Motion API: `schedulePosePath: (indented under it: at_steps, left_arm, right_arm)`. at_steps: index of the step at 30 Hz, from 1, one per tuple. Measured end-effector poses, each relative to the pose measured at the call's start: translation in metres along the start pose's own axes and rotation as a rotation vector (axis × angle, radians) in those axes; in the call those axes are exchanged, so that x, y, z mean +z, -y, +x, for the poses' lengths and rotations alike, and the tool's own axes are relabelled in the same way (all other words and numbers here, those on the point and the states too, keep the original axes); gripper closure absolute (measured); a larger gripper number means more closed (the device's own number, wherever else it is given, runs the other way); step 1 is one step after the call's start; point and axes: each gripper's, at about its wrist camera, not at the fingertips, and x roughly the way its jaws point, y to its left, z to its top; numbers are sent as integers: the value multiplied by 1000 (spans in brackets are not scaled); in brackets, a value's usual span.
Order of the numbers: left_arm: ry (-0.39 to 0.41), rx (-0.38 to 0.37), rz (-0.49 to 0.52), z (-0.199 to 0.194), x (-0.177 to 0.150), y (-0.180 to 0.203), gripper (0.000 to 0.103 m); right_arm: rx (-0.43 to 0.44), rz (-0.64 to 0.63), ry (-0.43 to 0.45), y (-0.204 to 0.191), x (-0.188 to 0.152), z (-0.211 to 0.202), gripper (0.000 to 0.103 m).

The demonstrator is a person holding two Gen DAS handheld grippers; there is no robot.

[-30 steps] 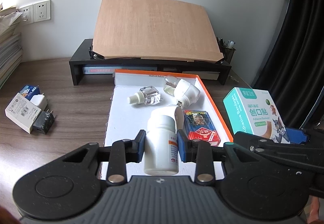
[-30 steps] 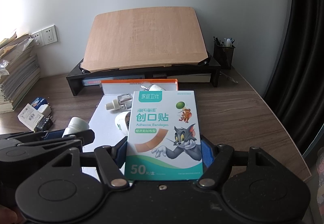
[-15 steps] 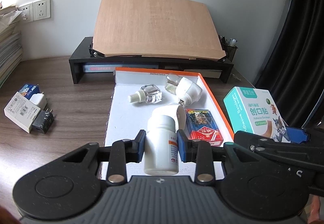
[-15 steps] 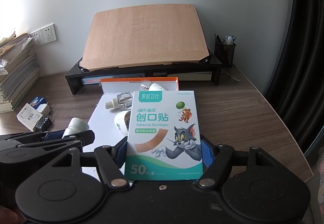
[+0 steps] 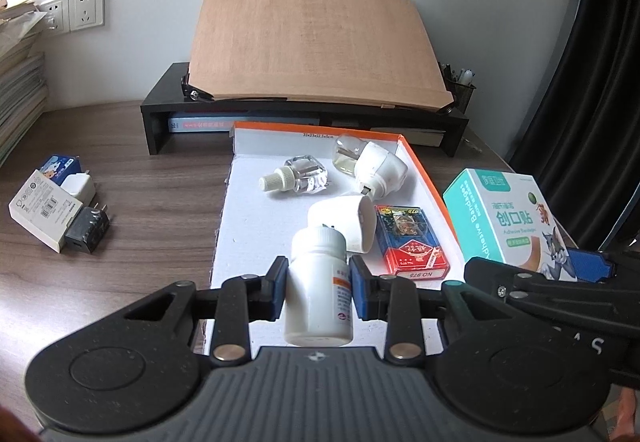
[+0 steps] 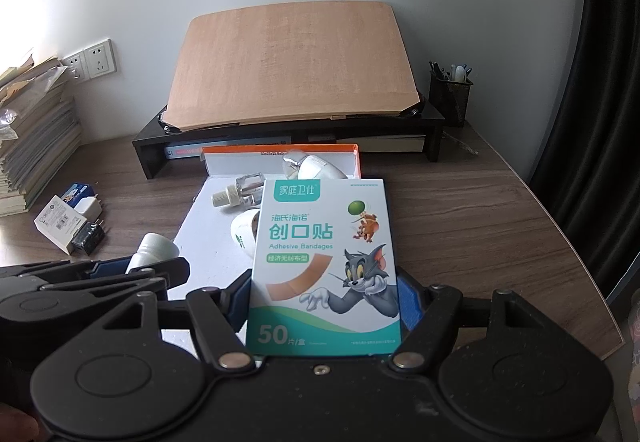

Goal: Organize rigid objects
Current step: 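Carry the pill bottle and bandage box over the white box with both grippers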

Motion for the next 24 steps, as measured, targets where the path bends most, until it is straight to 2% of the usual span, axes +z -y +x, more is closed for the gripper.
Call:
schedulePosePath:
  at_steps: [24]
  left_arm:
    - [-22,7,-12,8,-1,-8,70]
  right_arm:
    - [11,-10,-28,-4,2,12,19]
